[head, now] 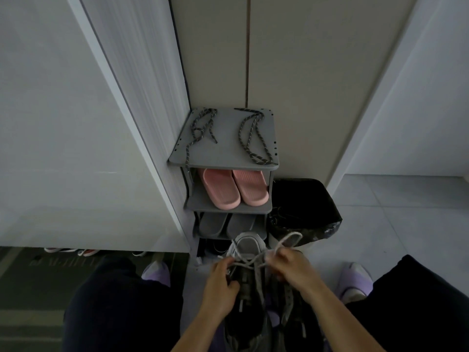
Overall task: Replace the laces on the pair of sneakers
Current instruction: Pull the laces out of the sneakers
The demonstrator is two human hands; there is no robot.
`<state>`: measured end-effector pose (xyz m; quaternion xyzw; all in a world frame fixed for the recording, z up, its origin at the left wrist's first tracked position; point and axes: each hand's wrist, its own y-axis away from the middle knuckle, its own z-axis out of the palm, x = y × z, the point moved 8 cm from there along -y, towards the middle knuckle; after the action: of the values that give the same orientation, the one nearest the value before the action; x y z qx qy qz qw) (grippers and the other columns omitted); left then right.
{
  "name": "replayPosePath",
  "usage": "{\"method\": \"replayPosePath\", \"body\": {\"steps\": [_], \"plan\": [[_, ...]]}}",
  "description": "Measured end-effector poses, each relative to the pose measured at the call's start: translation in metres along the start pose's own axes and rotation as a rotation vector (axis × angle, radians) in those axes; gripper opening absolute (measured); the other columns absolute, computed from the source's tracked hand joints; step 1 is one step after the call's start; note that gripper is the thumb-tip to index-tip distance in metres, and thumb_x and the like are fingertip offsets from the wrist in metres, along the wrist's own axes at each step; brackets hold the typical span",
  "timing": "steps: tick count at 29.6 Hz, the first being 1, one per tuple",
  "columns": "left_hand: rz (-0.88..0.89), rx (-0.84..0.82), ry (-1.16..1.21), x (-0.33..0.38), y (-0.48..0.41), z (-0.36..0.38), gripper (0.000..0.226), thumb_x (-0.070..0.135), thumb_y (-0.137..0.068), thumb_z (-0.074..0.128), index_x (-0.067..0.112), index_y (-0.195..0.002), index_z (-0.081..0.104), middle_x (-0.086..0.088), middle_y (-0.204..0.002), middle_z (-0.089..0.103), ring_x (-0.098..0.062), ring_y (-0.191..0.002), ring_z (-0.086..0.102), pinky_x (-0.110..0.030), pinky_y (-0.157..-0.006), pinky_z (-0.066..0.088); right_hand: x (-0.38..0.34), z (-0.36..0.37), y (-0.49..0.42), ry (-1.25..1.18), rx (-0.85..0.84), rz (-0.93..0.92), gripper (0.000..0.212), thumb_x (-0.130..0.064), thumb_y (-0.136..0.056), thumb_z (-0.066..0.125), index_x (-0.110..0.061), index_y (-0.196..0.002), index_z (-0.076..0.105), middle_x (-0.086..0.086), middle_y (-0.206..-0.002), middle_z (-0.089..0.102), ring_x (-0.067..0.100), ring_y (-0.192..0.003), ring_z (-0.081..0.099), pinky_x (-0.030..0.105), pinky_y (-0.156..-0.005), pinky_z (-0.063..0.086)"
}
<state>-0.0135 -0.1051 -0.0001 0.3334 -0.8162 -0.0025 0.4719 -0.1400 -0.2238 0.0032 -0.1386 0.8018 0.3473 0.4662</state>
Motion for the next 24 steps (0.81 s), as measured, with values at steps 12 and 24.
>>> {"method": "replayPosePath", "body": {"steps": [12, 24], "plan": [[0.006, -0.106, -0.069, -0.008, 0.002, 0.008, 0.048, -0.003, -0.080, 0.048, 0.020, -0.122, 0.053, 0.007, -0.111, 0.049, -0.010, -0.109, 0.052, -0.011, -0.082, 0.034, 0.001, 0.028, 0.003, 0.551, -0.034, -0.098, 0.015, -0.028, -0.090, 0.055, -0.018, -0.083, 0.047, -0.002, -0.082, 0.052, 0.014, -0.077, 0.051, 0.026, -0.068, 0.039], [-0.162, 0.073, 0.156, -0.027, 0.010, 0.020, 0.033, 0.005, -0.089, 0.045, 0.012, -0.119, 0.054, -0.005, -0.121, 0.048, -0.011, -0.099, 0.046, -0.017, -0.085, 0.034, 0.034, -0.044, 0.005, -0.731, 0.556, 0.056, 0.021, -0.002, -0.093, 0.048, -0.012, -0.075, 0.045, 0.009, -0.061, 0.048, 0.017, -0.049, 0.046, 0.017, -0.041, 0.044]]}}
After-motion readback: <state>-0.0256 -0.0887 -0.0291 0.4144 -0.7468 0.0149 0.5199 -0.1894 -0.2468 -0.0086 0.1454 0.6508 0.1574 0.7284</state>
